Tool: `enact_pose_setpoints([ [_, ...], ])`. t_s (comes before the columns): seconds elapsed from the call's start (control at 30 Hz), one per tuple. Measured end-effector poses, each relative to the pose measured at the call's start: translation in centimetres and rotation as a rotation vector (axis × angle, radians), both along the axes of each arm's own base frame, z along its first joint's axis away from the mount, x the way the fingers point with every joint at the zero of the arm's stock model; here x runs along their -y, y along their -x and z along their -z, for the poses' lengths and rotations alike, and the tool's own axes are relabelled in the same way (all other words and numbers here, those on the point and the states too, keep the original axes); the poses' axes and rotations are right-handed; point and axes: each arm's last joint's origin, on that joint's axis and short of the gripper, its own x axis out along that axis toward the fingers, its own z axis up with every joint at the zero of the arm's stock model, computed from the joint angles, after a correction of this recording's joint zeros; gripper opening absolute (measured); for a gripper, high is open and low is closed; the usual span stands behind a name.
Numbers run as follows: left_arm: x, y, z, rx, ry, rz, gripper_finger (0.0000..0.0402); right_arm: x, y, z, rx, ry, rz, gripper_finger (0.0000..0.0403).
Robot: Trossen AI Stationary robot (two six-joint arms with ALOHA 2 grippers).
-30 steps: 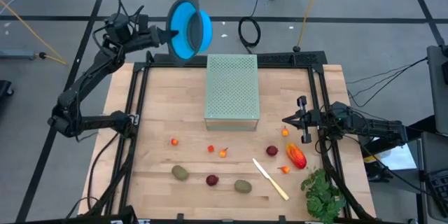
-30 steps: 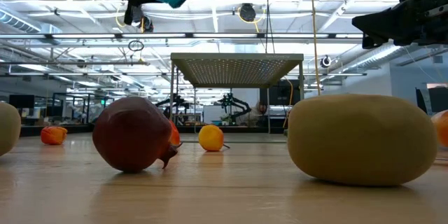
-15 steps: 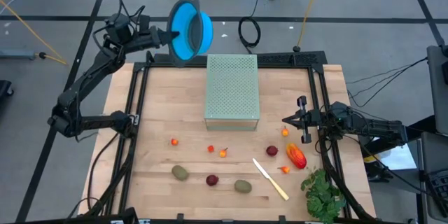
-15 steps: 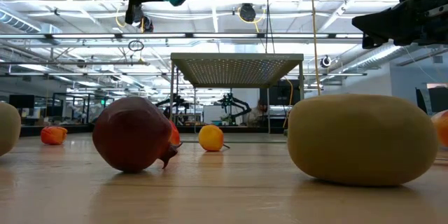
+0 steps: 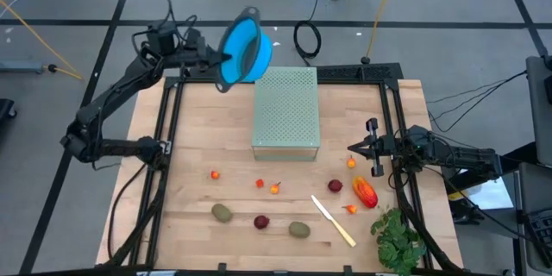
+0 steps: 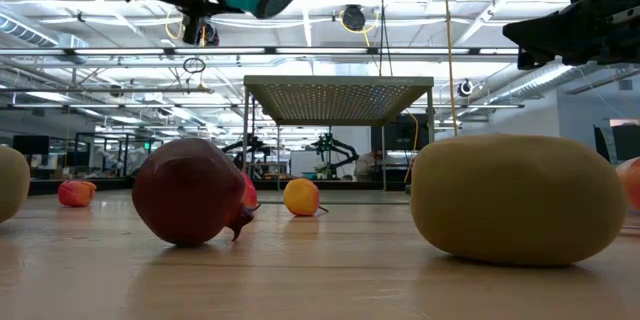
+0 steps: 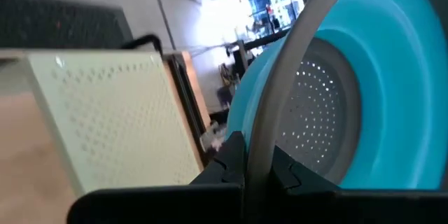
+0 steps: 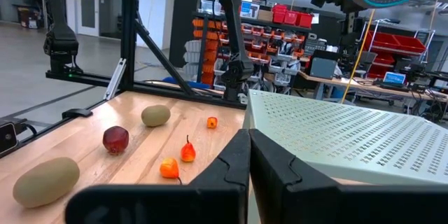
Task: Pick & Place Fruit
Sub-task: Put the blue strainer bowl on the shelf
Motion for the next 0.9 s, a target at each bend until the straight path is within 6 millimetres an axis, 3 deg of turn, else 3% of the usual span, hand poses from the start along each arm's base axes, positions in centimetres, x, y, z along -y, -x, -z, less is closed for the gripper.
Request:
enact_pose_setpoints([
  [0.43,0.6,-3.8,2.2,-0.031,0.262,0.168,0.0003,0.0,0.0,0.0,0.0,0.0,0.0,0.0],
  [0.9,1.4,-5.6,3.2,-0.08,0.283,0.167,0.0002,0.0,0.0,0.0,0.0,0.0,0.0,0.0],
])
